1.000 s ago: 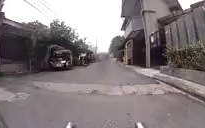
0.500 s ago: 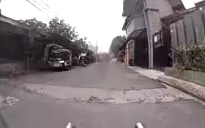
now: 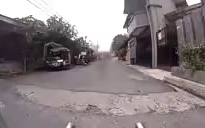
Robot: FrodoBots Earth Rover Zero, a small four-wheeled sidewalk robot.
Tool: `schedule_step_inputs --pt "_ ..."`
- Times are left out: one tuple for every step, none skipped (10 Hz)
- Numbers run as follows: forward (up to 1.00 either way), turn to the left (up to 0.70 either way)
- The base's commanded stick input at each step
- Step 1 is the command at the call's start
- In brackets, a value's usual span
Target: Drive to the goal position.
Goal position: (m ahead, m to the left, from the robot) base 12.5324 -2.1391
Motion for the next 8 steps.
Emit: schedule_step_inputs --pt "0.7 0.0" --pt "0.7 -0.05" --pt "0.7 -0.14" --pt "0.7 -0.14" --pt "0.7 -0.14" --pt "0.7 -0.14" --pt "0.7 -0.14" --pt "0.7 -0.14"
